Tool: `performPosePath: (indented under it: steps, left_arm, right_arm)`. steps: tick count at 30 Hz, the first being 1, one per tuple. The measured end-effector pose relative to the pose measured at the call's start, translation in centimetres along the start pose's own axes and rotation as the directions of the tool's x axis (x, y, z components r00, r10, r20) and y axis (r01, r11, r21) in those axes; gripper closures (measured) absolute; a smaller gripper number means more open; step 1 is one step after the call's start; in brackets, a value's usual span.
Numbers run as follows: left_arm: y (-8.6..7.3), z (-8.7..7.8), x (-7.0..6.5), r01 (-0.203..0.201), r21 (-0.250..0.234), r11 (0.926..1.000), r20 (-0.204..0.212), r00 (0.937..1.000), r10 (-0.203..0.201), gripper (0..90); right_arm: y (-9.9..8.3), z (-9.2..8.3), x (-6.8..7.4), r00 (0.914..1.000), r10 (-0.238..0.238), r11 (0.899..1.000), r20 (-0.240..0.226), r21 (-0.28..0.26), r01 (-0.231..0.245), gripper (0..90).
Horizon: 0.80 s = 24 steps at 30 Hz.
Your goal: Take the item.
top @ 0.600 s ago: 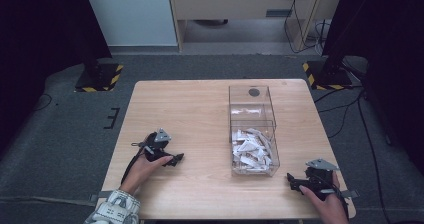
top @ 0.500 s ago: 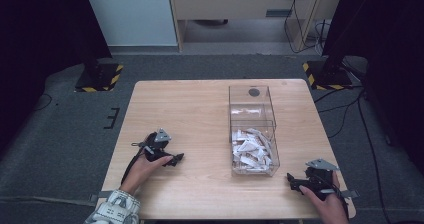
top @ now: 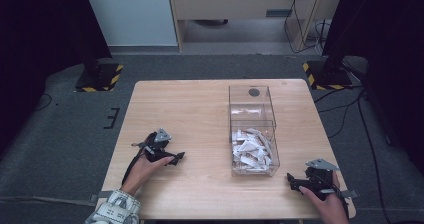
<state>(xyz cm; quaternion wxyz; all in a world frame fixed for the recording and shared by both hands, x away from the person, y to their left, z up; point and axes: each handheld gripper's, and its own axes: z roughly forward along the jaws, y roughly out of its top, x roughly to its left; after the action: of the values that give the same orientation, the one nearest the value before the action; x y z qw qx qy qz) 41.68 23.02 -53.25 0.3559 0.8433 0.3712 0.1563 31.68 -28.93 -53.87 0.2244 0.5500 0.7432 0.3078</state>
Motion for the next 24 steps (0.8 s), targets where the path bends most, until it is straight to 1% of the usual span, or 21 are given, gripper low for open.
performPosePath:
  steps: [3, 7, 8, 11, 13, 15, 17, 22, 24]
  left_arm:
    - [0.1, 0.1, -0.2, -0.004, -0.002, 1.0000, 0.003, 1.0000, 0.004, 5.0]
    - [0.2, -0.1, -0.6, -0.008, -0.017, 0.9998, 0.016, 0.9998, 0.009, 5.9]
    - [0.3, -0.2, -0.9, -0.014, -0.020, 0.9997, 0.022, 0.9997, 0.015, 6.5]
    - [0.4, -0.3, -1.1, -0.020, -0.032, 0.9993, 0.024, 0.9995, 0.021, 6.8]
    - [0.5, -0.4, -1.1, -0.015, -0.032, 0.9994, 0.024, 0.9996, 0.016, 6.9]
    - [0.7, -0.5, -1.2, -0.004, -0.044, 0.9990, 0.027, 0.9996, 0.005, 7.0]
    - [0.8, -0.6, -1.2, -0.002, -0.049, 0.9988, 0.030, 0.9995, 0.004, 7.2]
    - [1.1, -1.0, -1.6, -0.012, -0.069, 0.9975, 0.041, 0.9990, 0.015, 8.6]
    - [1.4, -1.2, -1.9, -0.018, -0.086, 0.9961, 0.043, 0.9988, 0.021, 8.9]
  right_arm:
    - [0.0, 0.0, 0.0, 1.0000, 0.002, 1.000, -0.003, 0.001, -0.002, 0.9]
    - [0.0, 0.0, 0.0, 1.0000, 0.003, 1.000, -0.003, 0.001, -0.003, 0.8]
    - [0.0, 0.0, 0.0, 1.0000, 0.003, 1.000, -0.002, 0.001, -0.003, 0.8]
    - [0.0, 0.0, 0.0, 1.0000, 0.004, 1.000, -0.003, 0.002, -0.004, 0.8]
    - [0.0, 0.0, 0.0, 1.0000, 0.001, 1.000, -0.003, 0.000, -0.001, 0.8]
    - [0.0, 0.0, 0.0, 1.0000, 0.003, 1.000, -0.003, 0.001, -0.003, 0.8]
    - [0.0, 0.0, 0.0, 1.0000, 0.003, 1.000, -0.003, 0.001, -0.003, 0.8]
    - [0.0, 0.0, 0.0, 1.0000, 0.003, 1.000, -0.003, 0.001, -0.003, 0.8]
    - [0.0, 0.0, 0.0, 1.0000, 0.003, 1.000, -0.003, 0.001, -0.003, 0.8]
